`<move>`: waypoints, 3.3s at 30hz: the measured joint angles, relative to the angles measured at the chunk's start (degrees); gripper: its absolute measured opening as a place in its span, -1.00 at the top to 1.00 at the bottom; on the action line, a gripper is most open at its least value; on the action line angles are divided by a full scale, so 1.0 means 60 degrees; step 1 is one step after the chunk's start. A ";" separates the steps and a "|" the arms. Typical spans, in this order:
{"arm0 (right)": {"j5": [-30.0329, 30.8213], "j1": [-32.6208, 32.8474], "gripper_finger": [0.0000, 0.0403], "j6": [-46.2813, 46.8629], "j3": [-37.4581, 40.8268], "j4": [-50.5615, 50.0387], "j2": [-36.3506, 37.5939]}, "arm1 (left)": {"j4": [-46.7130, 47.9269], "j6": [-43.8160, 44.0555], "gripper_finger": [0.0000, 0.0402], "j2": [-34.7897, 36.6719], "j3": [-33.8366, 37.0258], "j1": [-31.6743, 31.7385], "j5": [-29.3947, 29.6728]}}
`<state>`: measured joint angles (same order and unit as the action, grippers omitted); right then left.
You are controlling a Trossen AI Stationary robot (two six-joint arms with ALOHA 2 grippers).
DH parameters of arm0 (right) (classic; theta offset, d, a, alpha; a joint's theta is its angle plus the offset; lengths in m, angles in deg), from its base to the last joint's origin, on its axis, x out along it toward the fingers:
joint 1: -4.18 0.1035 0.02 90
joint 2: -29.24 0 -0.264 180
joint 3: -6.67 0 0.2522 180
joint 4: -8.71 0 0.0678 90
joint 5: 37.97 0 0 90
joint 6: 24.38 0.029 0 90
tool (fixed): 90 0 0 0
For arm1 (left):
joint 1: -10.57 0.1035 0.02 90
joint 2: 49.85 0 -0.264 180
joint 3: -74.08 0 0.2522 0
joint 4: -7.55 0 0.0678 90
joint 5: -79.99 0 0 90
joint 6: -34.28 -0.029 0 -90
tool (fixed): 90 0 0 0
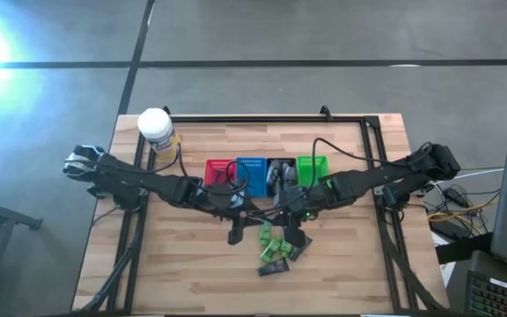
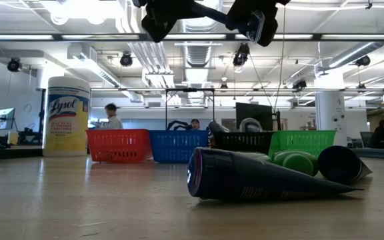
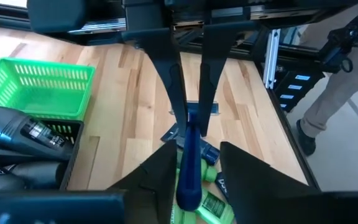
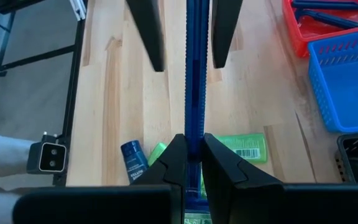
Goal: Pick & Place Travel size toiletries
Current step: Put the blue razor into the red bin
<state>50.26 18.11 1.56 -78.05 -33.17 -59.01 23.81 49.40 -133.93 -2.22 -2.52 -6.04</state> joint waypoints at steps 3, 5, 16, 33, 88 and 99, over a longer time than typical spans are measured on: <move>-0.0003 0.0004 0.89 -0.0016 0.0004 0.0002 0.0000 | 0.0004 -0.0005 0.51 -0.0004 0.0000 0.0002 0.0000; -0.0005 0.0004 0.89 -0.0022 0.0004 0.0002 0.0000 | 0.0007 -0.0007 0.62 -0.0004 0.0000 0.0017 -0.0038; 0.0002 -0.0004 0.89 -0.0032 0.0007 0.0001 -0.0017 | 0.0511 -0.0025 0.54 -0.0004 -0.0011 0.0018 0.0102; -0.0002 0.0000 0.89 -0.0059 0.0007 -0.0008 -0.0007 | 0.0413 -0.0028 0.25 -0.0011 -0.0004 0.0084 -0.0019; 0.4085 -0.0004 -0.53 0.2452 0.0825 -0.3428 0.1749 | 1.0074 0.5113 0.85 0.0911 -0.0134 -0.0293 0.6833; 0.4078 0.0015 -0.43 0.3574 0.1430 -0.3424 0.1752 | 0.8572 0.8075 0.85 -0.0011 0.0778 -0.0295 0.7374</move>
<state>74.73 18.20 23.00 -69.47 -53.72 -48.49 75.24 97.84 -133.99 2.45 -4.29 38.21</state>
